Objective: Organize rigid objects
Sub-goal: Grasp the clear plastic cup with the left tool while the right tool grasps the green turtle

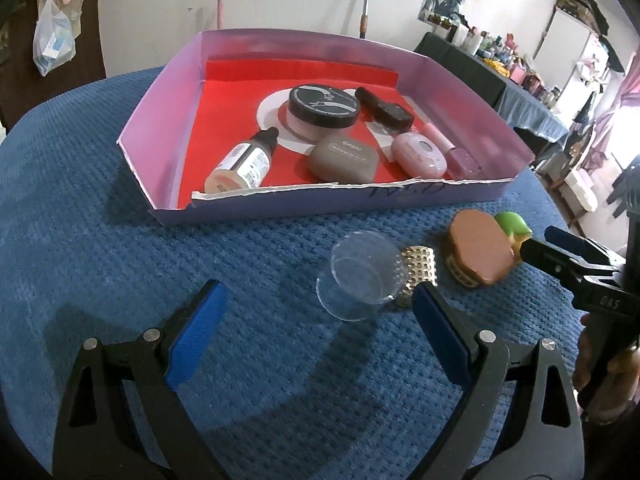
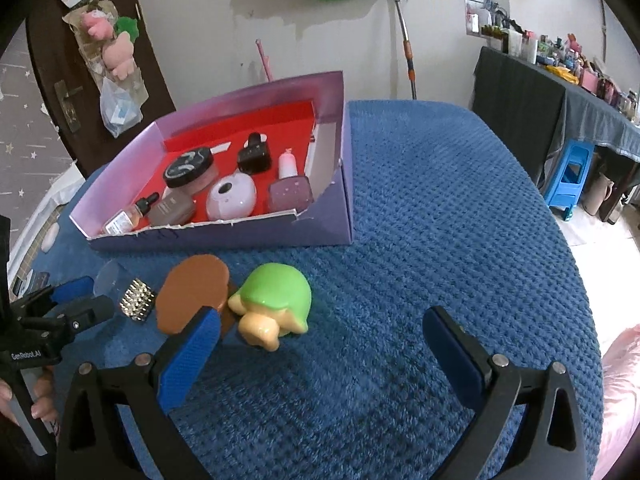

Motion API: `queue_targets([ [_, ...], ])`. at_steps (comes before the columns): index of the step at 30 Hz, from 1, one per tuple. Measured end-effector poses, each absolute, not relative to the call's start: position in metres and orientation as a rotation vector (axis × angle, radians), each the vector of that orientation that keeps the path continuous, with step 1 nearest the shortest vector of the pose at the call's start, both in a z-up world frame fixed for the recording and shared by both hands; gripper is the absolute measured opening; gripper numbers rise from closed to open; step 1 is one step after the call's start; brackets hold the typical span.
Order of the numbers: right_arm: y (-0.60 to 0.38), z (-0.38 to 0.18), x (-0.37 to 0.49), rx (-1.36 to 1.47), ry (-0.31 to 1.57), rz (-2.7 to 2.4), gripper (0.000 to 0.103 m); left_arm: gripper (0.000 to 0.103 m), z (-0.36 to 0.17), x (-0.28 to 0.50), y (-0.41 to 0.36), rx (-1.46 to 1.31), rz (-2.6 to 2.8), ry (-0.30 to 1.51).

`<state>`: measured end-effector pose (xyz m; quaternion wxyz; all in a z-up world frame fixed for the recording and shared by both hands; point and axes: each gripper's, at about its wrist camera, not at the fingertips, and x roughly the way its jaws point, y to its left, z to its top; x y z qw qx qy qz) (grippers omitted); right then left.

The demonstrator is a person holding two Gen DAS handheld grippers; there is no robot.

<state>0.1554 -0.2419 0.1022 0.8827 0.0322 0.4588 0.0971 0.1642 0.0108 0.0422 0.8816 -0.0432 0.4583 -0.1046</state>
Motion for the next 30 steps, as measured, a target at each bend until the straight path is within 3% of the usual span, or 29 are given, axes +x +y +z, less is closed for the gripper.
queue_targets([
  [10,-0.230,0.091,0.166,0.006,0.977,0.203,0.102,0.094,0.037,0.173,0.011,-0.072,-0.217,0.963],
  [17,-0.224,0.091,0.166,0.003,0.971,0.242,0.084,0.084,0.037,0.172,0.007,-0.065,-0.240,0.954],
  [19,-0.222,0.092,0.164,0.003,0.967,0.254,0.080,0.076,0.036,0.171,0.006,-0.069,-0.253,0.956],
  [21,-0.222,0.092,0.164,0.008,0.962,0.265,0.077,0.076,0.036,0.170,0.004,-0.064,-0.256,0.955],
  [27,-0.219,0.092,0.163,0.054,0.950,0.346,0.049,0.039,0.038,0.167,0.005,-0.101,-0.316,0.956],
  [30,-0.219,0.093,0.160,0.051,0.940,0.339,0.049,0.039,0.042,0.165,0.006,-0.103,-0.318,0.946],
])
